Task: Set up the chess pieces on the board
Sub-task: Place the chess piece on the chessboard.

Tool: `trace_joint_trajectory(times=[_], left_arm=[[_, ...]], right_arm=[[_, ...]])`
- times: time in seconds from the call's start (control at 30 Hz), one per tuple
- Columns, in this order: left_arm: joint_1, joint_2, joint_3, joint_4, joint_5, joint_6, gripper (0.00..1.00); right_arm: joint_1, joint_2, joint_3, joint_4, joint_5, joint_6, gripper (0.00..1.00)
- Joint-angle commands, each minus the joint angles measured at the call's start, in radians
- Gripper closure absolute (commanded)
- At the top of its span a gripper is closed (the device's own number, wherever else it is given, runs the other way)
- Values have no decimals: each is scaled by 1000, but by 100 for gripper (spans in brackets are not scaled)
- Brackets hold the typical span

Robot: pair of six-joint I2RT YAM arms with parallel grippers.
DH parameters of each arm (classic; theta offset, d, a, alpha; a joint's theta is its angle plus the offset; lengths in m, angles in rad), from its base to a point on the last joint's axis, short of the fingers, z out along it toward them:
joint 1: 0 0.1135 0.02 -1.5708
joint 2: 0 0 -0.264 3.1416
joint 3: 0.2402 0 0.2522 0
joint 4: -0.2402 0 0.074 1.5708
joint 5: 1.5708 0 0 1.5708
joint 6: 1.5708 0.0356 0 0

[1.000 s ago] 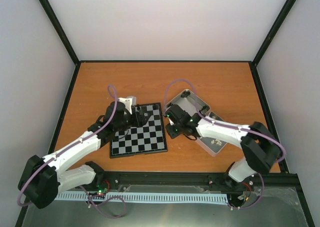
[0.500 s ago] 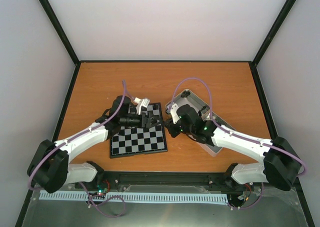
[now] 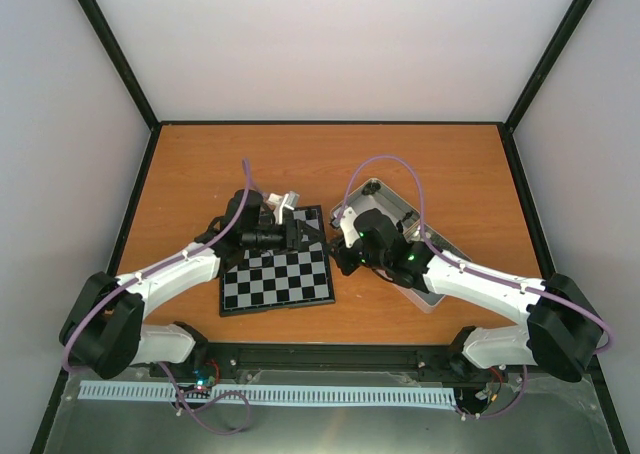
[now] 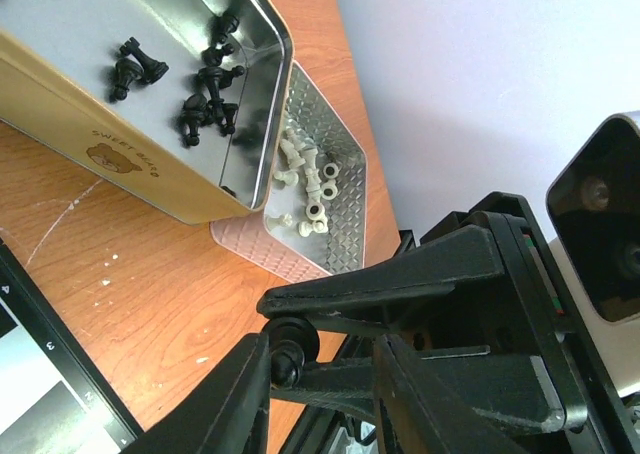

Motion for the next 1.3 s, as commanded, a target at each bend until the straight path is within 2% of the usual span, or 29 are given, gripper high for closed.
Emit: trace_joint_trajectory(times=[0.0, 0.27, 0.4, 0.53, 0.6, 0.67, 0.8, 0.87, 0.93, 1.0, 1.27], left_arm=[[7, 6, -2, 60, -5, -33, 71], [7, 42, 2, 46, 14, -16, 71], [7, 44, 3, 40, 15, -6, 84], [7, 39, 7, 41, 12, -4, 90], [7, 33, 8, 40, 9, 4, 93], [6, 23, 15, 6, -20, 29, 93], [7, 4, 91, -191, -211, 157, 93], [7, 5, 135, -292, -350, 224, 93], [7, 16, 175, -378, -513, 283, 93], [7, 43, 210, -424, -617, 322, 93], [5, 244, 377, -481, -826, 389, 93]], right_arm=[[8, -12, -7, 42, -11, -14, 85], [8, -8, -6, 53, -6, 2, 85], [8, -7, -7, 55, -7, 5, 85], [8, -2, -4, 50, -9, 5, 84], [7, -1, -2, 40, -1, 12, 80], [7, 0, 8, 18, 13, 28, 69], [8, -6, 15, -26, 88, 69, 45], [8, -17, 9, -42, 140, 85, 39], [8, -26, 3, -57, 180, 100, 36], [8, -35, -5, -69, 217, 120, 35], [8, -38, -6, -111, 310, 148, 34]])
